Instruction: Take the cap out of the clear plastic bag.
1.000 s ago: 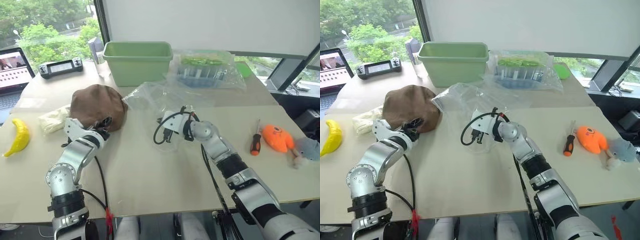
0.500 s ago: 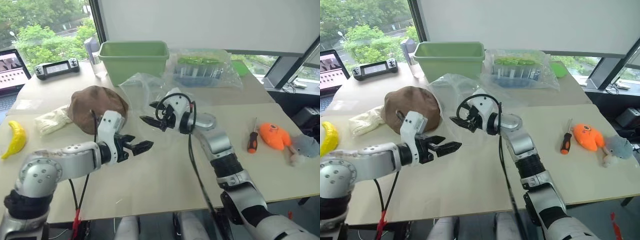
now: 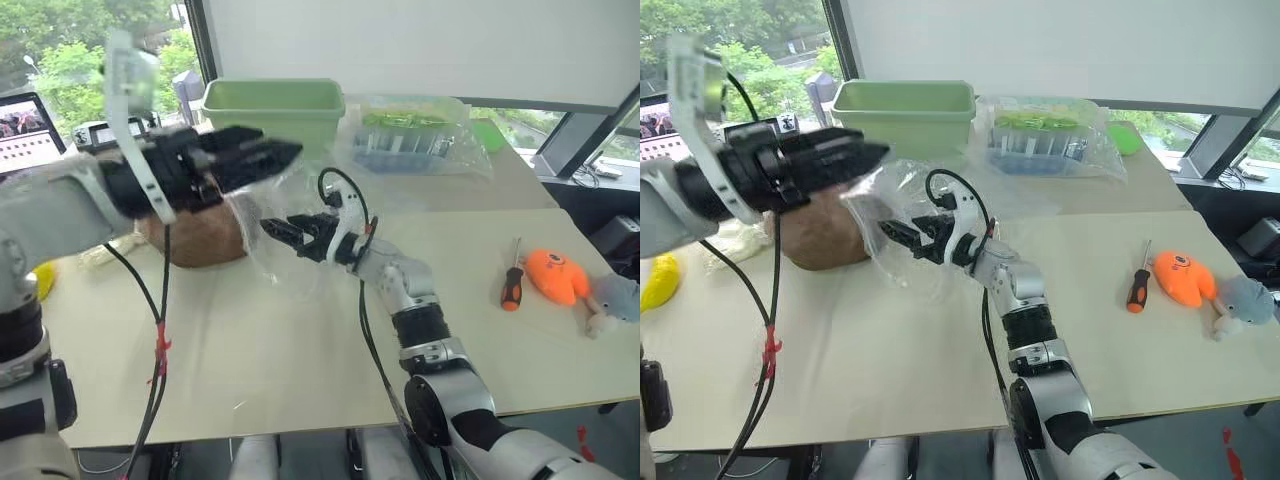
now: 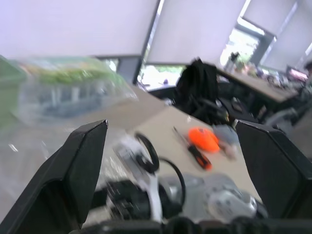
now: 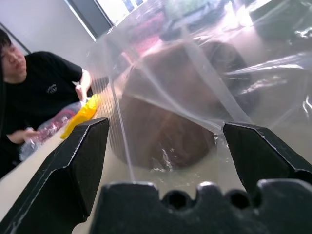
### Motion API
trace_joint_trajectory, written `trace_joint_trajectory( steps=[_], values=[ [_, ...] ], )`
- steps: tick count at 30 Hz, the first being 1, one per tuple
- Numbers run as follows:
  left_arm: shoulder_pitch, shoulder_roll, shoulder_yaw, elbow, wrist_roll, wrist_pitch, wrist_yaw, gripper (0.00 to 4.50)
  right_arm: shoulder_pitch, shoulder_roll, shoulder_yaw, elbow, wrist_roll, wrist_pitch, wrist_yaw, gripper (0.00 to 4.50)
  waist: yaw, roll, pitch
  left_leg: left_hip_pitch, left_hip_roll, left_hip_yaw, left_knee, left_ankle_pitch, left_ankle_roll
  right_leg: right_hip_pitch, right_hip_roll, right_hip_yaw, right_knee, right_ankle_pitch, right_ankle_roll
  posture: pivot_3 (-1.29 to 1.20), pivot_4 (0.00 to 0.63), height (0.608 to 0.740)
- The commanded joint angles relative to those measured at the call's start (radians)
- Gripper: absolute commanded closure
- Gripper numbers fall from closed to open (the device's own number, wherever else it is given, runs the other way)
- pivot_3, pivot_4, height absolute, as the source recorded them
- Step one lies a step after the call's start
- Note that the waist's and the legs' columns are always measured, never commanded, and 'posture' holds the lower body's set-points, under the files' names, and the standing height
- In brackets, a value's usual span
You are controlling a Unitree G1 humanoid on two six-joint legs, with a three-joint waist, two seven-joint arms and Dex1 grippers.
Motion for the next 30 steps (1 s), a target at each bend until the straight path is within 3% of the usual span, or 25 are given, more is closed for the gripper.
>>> trace_joint_trajectory(
  steps=[1,6,9,12,15,21,30],
  values=[
    [0.000,-0.043,-0.033,0.027,0.127,-0.032,0.026,0.00,0.027,-0.040,-0.004,-0.222,0.132,0.113,0.070,0.02,-0.002,0.000,0.000,0.000,0.000,0.000,0.000,0.000,0.000,0.000,0.000,0.000,0.000,0.000,0.000,0.00,0.150,0.737],
    [0.037,-0.092,-0.105,0.075,0.404,-0.085,0.017,0.00,0.127,-0.245,-0.045,-0.622,0.377,0.259,0.224,0.02,-0.001,0.001,0.001,-0.003,0.000,0.000,0.000,0.000,0.000,-0.002,0.000,0.000,-0.001,0.000,0.000,0.00,0.150,0.737],
    [0.080,-0.162,-0.109,0.094,0.555,-0.198,0.004,0.00,0.178,-0.383,-0.095,-0.669,0.319,0.217,0.178,0.02,-0.001,0.001,0.001,-0.001,-0.001,0.001,-0.001,0.000,0.000,-0.001,-0.001,0.000,-0.001,-0.001,0.001,0.00,0.150,0.737],
    [0.138,-0.206,-0.125,0.081,0.731,-0.329,-0.012,0.00,0.215,-0.451,-0.119,-0.628,0.187,0.116,0.059,0.02,-0.005,0.001,0.001,-0.001,-0.001,0.002,-0.001,0.000,0.000,-0.001,-0.001,0.001,-0.001,-0.001,0.001,0.00,0.150,0.737],
    [0.247,-0.251,-0.138,0.081,0.934,-0.489,0.019,0.00,0.265,-0.458,-0.167,-0.533,0.013,-0.044,-0.128,0.02,-0.007,0.001,0.001,0.001,0.000,0.002,0.000,0.000,0.000,-0.001,-0.001,0.002,0.000,0.000,0.000,0.00,0.150,0.737],
    [0.464,-0.299,-0.176,0.131,1.202,-0.709,-0.015,0.00,0.431,-0.442,-0.124,-0.509,-0.191,-0.272,-0.259,0.02,-0.005,0.001,0.001,-0.001,-0.001,0.003,-0.001,-0.001,0.001,-0.002,-0.001,0.003,-0.002,0.000,0.001,0.00,0.150,0.737],
    [0.636,-0.507,-0.006,0.195,1.188,-0.876,-0.019,0.00,0.593,-0.379,-0.056,-0.487,-0.308,-0.439,-0.312,0.02,-0.003,0.001,0.001,0.000,-0.001,0.004,0.002,-0.001,0.002,-0.001,-0.003,0.003,-0.001,0.000,0.002,0.00,0.150,0.737]
  ],
)
